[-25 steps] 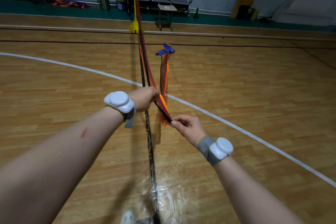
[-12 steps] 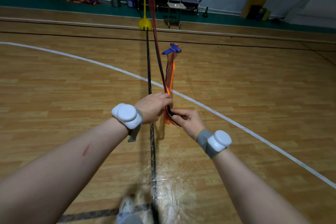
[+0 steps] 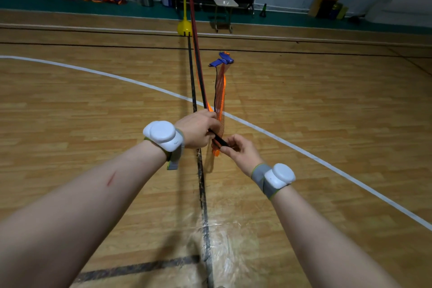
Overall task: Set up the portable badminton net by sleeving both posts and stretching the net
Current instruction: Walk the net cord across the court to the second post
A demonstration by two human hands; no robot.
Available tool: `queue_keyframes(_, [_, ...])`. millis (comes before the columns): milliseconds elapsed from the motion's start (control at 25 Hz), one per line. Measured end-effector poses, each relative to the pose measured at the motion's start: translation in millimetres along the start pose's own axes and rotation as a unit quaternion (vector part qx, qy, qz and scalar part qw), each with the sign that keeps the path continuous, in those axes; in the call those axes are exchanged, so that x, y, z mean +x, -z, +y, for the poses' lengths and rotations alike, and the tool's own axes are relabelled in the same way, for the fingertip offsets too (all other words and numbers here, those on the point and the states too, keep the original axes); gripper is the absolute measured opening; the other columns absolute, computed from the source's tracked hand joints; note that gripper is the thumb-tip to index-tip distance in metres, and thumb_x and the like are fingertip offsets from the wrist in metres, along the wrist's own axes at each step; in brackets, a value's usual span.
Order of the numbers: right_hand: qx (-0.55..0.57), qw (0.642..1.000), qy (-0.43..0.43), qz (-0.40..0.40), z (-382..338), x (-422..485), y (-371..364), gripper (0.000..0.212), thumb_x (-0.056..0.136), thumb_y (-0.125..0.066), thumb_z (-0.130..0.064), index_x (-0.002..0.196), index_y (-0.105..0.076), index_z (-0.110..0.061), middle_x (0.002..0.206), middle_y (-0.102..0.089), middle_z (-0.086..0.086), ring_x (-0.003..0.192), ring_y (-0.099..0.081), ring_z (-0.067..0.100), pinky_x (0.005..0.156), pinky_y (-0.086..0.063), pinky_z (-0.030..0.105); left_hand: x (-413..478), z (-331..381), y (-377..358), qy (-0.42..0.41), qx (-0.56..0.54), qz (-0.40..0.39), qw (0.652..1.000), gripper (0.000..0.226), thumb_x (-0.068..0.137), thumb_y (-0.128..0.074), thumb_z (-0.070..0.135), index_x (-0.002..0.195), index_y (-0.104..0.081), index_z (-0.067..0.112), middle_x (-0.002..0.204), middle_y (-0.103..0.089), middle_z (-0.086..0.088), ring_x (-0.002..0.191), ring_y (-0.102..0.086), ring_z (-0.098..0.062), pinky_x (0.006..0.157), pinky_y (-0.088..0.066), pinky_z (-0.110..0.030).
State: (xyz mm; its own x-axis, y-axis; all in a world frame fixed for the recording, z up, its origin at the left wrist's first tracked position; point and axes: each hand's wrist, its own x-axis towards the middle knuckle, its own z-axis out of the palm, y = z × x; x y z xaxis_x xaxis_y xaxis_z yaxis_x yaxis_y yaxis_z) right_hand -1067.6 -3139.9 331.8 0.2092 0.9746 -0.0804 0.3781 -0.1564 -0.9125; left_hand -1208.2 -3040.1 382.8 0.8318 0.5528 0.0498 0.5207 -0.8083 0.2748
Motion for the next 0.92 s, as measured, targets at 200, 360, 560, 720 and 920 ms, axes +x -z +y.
queue_keyframes(200, [-0.002, 1.000, 0.016, 0.002, -12.3, 8.0, -28.8, 0.012, 0.084, -0.063, -0.007, 0.085, -0.053, -0.014, 0.090, -0.054, 0.004, 0.088, -0.054, 0.019, 0.085, -0.046, 0.031, -26.0, -20.6, 17.1, 0.029, -0.019, 0.022, 0.999, 0.011, 0.087, -0.057, 0.018, 0.096, -0.061, 0.014, 0.106, -0.052, -0.003, 0.105, -0.045, -0.017, 0.085, -0.035, -0.024])
queue_keyframes(360, [-0.018, 0.999, 0.025, -0.021, -17.2, 8.1, -46.8, 0.016, 0.087, -0.061, -0.015, 0.077, -0.050, -0.020, 0.081, -0.053, -0.003, 0.075, -0.049, 0.008, 0.065, -0.039, 0.005, -43.4, -35.8, 27.8, 0.046, -0.028, 0.044, 0.998, 0.012, 0.087, -0.056, 0.018, 0.097, -0.061, 0.012, 0.107, -0.053, -0.003, 0.105, -0.045, -0.017, 0.084, -0.035, -0.023])
queue_keyframes(560, [-0.016, 0.999, 0.006, -0.034, -7.7, -0.7, -61.5, 0.012, 0.086, -0.063, -0.013, 0.078, -0.054, -0.017, 0.080, -0.057, 0.003, 0.079, -0.052, 0.015, 0.074, -0.044, 0.024, -60.4, -50.7, 35.8, 0.049, -0.010, 0.045, 0.998, 0.017, 0.088, -0.056, 0.019, 0.103, -0.061, 0.013, 0.112, -0.053, -0.001, 0.110, -0.046, -0.018, 0.092, -0.039, -0.029])
queue_keyframes(720, [-0.049, 0.999, -0.008, -0.023, -1.0, -10.9, -68.0, 0.011, 0.086, -0.063, -0.016, 0.078, -0.055, -0.013, 0.082, -0.051, 0.003, 0.080, -0.048, 0.017, 0.074, -0.038, 0.027, -70.6, -61.8, 39.0, 0.057, -0.020, 0.061, 0.996, 0.017, 0.089, -0.056, 0.020, 0.103, -0.060, 0.014, 0.112, -0.051, 0.000, 0.111, -0.045, -0.018, 0.092, -0.036, -0.028])
queue_keyframes(920, [-0.083, 0.996, 0.011, 0.039, 1.4, -26.3, -73.0, 0.011, 0.087, -0.062, -0.021, 0.079, -0.055, -0.017, 0.096, -0.045, 0.001, 0.096, -0.043, 0.014, 0.081, -0.028, 0.016, -78.9, -67.9, 34.9, 0.045, -0.004, 0.058, 0.997, 0.010, 0.088, -0.057, 0.020, 0.095, -0.060, 0.015, 0.108, -0.051, -0.001, 0.108, -0.047, -0.019, 0.092, -0.041, -0.033])
